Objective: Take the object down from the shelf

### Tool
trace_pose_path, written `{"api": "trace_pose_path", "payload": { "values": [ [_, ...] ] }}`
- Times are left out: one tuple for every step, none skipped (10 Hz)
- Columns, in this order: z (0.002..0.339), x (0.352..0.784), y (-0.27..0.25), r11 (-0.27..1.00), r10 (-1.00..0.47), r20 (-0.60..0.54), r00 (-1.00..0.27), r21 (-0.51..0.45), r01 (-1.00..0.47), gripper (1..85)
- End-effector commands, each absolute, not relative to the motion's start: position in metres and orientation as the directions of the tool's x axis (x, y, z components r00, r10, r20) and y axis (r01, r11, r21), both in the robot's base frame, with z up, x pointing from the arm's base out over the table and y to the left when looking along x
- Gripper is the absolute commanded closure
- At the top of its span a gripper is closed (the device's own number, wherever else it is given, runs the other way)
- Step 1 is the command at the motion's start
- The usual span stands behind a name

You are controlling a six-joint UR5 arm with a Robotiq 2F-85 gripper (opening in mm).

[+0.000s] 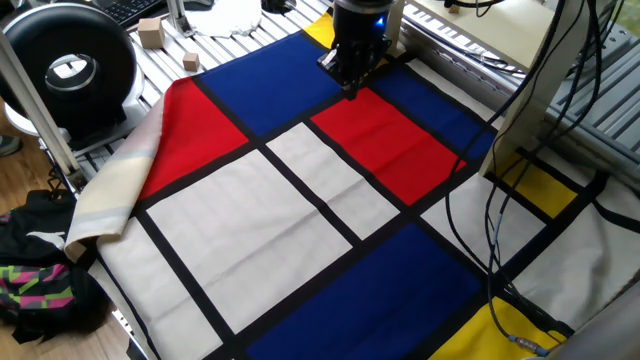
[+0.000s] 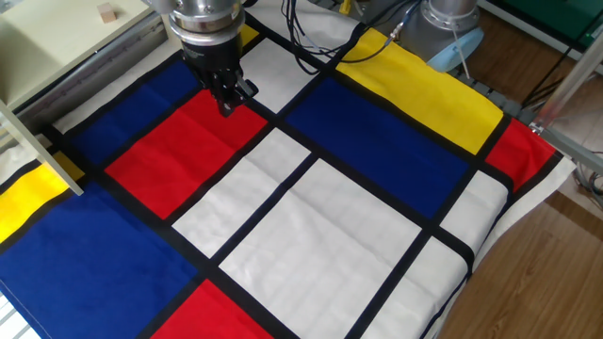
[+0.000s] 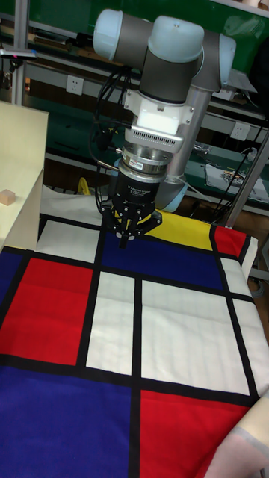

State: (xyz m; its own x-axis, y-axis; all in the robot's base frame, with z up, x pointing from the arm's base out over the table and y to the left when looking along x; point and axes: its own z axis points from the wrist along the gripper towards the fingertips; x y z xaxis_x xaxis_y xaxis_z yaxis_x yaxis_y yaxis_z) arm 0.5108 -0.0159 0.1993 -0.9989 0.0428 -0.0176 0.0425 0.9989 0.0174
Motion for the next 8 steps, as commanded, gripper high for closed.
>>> {"api": "trace_pose_path", "payload": {
  "values": [
    [0.1973,0.5146,-0.0142,0.999,0.037,-0.03,-0.999,0.03,0.036,84.3],
    [0.1975,0.5164,-0.0112,0.999,0.037,-0.029,-0.999,0.033,0.036,84.3],
    [0.198,0.5165,-0.0113,0.999,0.034,-0.03,-0.999,0.031,0.033,84.3],
    [0.1981,0.5164,-0.013,0.999,0.027,-0.03,-0.999,0.025,0.027,84.3],
    [0.1981,0.5164,-0.0142,1.0,0.021,-0.03,-0.999,0.02,0.02,84.3],
    [0.1981,0.5172,-0.013,1.0,0.02,-0.033,-0.999,0.025,0.019,84.3],
    [0.1982,0.5184,-0.011,0.999,0.023,-0.037,-0.999,0.032,0.022,84.3],
    [0.1983,0.5184,-0.0098,0.999,0.029,-0.037,-0.999,0.037,0.028,84.3]
  ]
}}
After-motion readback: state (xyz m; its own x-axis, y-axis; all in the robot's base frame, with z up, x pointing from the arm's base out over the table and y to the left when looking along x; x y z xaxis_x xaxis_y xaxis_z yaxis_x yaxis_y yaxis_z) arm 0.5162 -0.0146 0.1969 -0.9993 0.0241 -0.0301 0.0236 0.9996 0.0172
